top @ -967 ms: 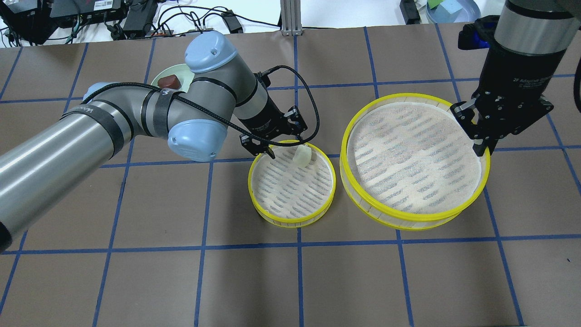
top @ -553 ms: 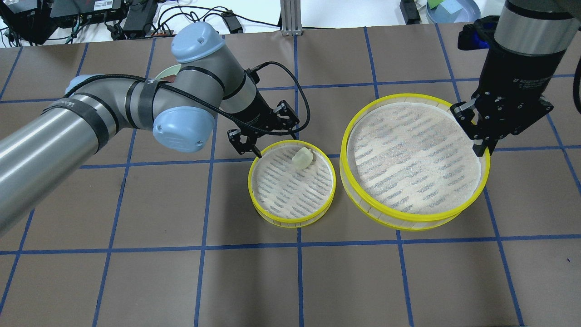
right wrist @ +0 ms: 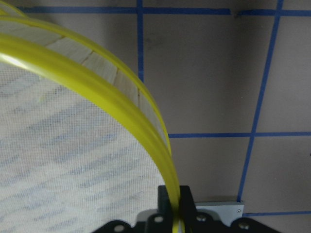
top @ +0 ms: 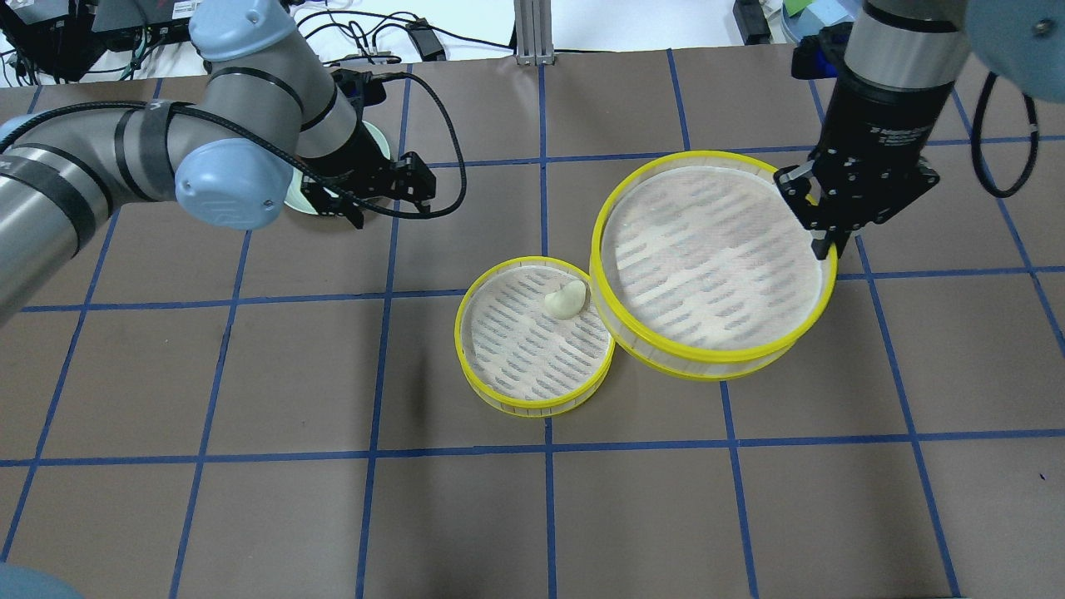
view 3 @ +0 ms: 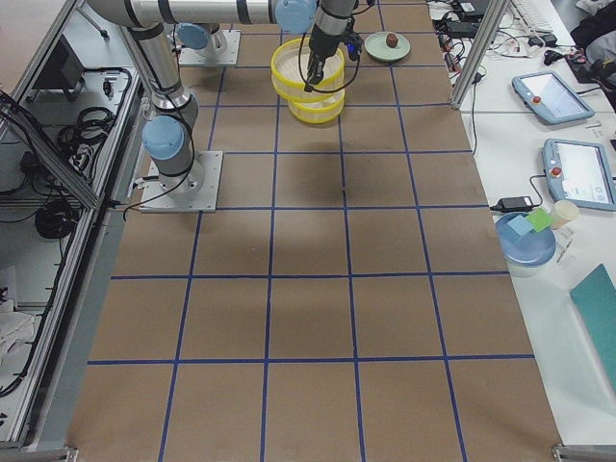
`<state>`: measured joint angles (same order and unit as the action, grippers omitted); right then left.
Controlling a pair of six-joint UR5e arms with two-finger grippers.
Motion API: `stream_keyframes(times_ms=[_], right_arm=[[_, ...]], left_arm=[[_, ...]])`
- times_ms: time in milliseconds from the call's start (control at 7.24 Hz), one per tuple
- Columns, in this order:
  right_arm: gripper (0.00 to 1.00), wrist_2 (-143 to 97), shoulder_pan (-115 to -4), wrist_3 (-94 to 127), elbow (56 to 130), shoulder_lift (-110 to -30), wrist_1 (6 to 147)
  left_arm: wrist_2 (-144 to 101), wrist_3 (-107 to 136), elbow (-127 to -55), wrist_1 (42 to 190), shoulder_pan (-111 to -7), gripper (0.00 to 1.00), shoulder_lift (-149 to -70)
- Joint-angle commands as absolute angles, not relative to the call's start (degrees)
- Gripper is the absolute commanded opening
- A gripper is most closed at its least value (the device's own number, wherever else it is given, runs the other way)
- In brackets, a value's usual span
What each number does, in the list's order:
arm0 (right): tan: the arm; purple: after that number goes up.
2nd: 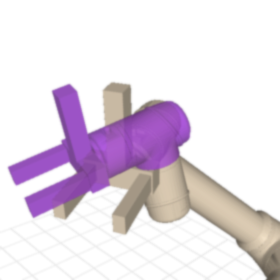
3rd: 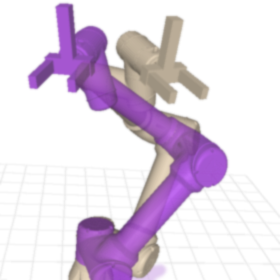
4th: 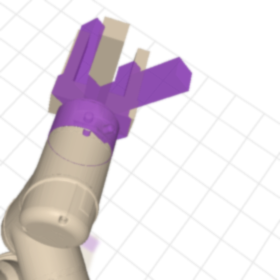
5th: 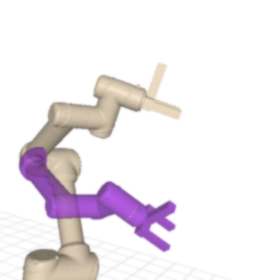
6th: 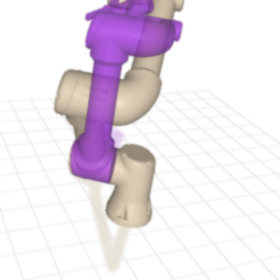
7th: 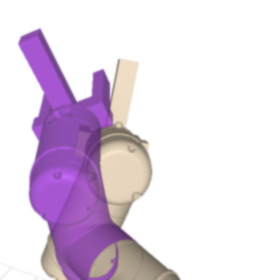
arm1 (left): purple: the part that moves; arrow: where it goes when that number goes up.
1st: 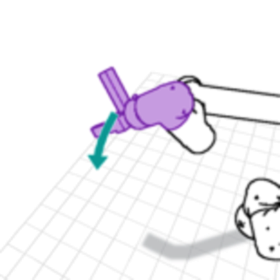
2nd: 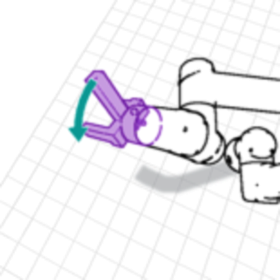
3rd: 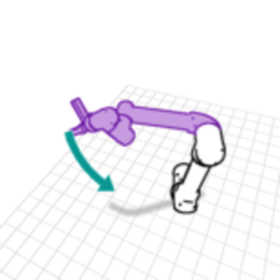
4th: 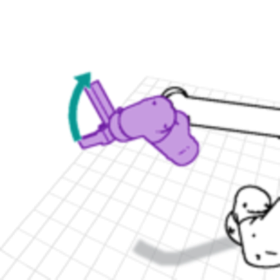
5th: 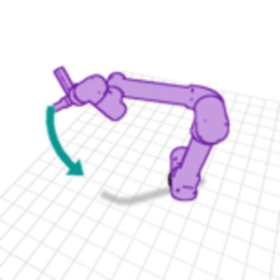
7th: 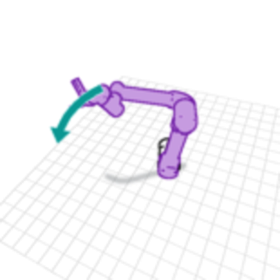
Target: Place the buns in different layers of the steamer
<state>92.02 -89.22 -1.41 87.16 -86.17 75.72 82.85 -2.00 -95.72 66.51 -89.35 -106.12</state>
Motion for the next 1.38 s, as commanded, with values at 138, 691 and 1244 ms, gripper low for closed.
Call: stream_keyframes(times_ms=[138, 691, 1244], right_arm=[[0.00, 90.27, -103.07, 9.47, 87.53, -73.95, 86.81], [0.00, 89.39, -106.79, 13.36, 88.33, -69.01, 87.19], [0.00, 89.74, -106.88, 13.45, 88.51, -67.68, 91.31]], left_arm=[[85.86, -19.46, -92.82, 62.62, -82.98, 1.00, -108.70], [87.45, -36.85, -92.20, 41.88, -82.10, 1.00, -117.23], [82.71, -54.02, -86.50, 37.46, -78.49, 0.90, -125.93]])
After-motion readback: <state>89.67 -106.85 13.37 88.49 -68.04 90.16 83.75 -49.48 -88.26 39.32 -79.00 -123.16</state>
